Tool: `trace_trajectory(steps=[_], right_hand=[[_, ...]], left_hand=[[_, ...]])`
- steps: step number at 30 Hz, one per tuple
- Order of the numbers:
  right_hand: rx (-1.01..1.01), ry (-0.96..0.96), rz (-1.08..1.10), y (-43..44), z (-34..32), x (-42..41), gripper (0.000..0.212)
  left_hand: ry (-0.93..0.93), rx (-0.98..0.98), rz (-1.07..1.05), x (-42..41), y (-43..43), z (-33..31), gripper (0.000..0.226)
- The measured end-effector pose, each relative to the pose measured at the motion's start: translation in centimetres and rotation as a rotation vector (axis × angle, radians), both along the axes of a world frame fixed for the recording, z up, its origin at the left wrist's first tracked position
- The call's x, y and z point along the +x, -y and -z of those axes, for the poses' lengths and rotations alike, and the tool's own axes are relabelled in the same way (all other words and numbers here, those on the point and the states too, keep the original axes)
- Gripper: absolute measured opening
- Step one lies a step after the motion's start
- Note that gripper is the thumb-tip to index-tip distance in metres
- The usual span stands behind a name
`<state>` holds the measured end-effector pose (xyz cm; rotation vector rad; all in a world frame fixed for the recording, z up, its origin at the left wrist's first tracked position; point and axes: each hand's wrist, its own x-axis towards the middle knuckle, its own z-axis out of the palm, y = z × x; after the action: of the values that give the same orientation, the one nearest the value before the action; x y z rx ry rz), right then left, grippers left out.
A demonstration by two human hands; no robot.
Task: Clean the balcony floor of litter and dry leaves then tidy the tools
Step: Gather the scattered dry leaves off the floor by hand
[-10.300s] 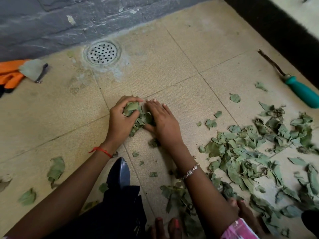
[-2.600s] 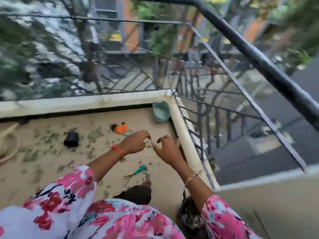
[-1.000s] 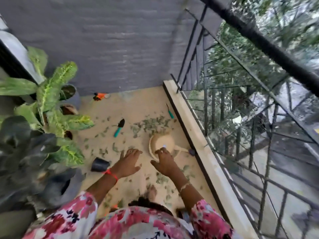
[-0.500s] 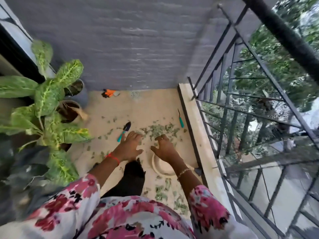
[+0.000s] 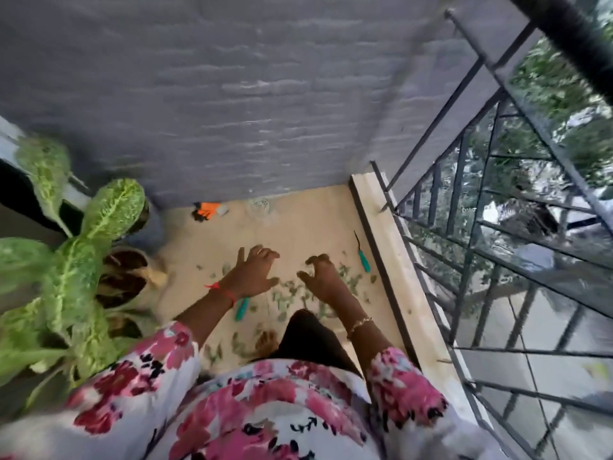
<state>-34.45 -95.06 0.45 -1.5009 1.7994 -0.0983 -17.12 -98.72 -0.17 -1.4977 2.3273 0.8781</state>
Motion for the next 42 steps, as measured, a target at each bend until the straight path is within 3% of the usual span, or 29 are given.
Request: trace_trajectory(steps=[7, 10, 14, 17, 19, 21, 23, 24, 26, 27, 29, 31, 32, 34, 35, 37, 42], right_hand=[[0.043, -0.022, 0.084, 9.5, 2.0, -2.4, 0.042], [0.061, -0.008, 0.157, 14.6, 3.7, -4.6, 0.041], [0.139, 0.073, 0.302, 20.7, 5.6, -8.5, 0.040], [0.205, 0.144, 0.448, 22.8, 5.1, -10.5, 0.038], [0.196, 0.147, 0.625, 25.5, 4.9, -14.4, 0.035], [0.157, 0.169, 0.659, 26.1, 4.5, -14.9, 0.032], [0.135, 0.164, 0.830, 27.0, 3.8, -17.7, 0.032], [0.117, 0.166, 0.816, 27.4, 3.3, -17.7, 0.033], [0.102, 0.188, 1.046, 26.3, 2.7, -19.2, 0.035], [0.101, 0.211, 1.041, 26.6, 2.4, -19.1, 0.035], [0.079, 0.210, 1.306, 24.1, 2.6, -19.0, 0.035], [0.056, 0.209, 1.577, 22.1, 2.8, -16.9, 0.034], [0.058, 0.201, 1.569, 22.2, 2.7, -16.8, 0.033], [0.072, 0.216, 1.894, 20.7, 2.6, -12.9, 0.032], [0.045, 0.194, 1.874, 21.0, 2.4, -12.9, 0.030], [0.017, 0.178, 2.116, 21.1, 2.8, -9.2, 0.029], [-0.050, 0.140, 2.459, 22.5, 2.9, -3.5, 0.021]], left_hand=[[-0.005, 0.010, 0.074, -3.4, 11.6, -0.2, 0.059], [-0.064, 0.023, 0.145, -6.3, 17.9, 0.1, 0.079], [-0.101, 0.052, 0.249, -10.5, 26.3, 1.4, 0.057], [-0.062, 0.117, 0.302, -12.4, 29.7, 0.9, 0.057], [-0.051, 0.107, 0.451, -17.7, 34.6, 0.6, 0.057], [-0.029, 0.116, 0.469, -18.1, 34.9, 0.7, 0.058], [-0.031, 0.128, 0.664, -22.8, 37.5, 0.9, 0.058], [-0.048, 0.127, 0.662, -23.0, 37.5, 0.5, 0.058], [-0.043, 0.142, 0.860, -28.1, 38.3, 0.7, 0.057], [-0.062, 0.125, 0.877, -28.1, 38.4, 0.0, 0.057], [-0.037, 0.172, 1.131, -31.9, 37.3, 0.3, 0.058], [0.015, 0.192, 1.430, -34.5, 35.9, 0.9, 0.060], [0.044, 0.173, 1.427, -34.6, 36.3, 0.9, 0.062], [0.094, 0.212, 1.709, -35.9, 34.7, 1.8, 0.066], [0.094, 0.200, 1.707, -36.0, 35.4, 2.1, 0.066], [0.076, 0.201, 1.941, -36.6, 34.4, 2.9, 0.062], [0.154, 0.179, 2.186, -36.0, 33.5, 3.9, 0.060]])
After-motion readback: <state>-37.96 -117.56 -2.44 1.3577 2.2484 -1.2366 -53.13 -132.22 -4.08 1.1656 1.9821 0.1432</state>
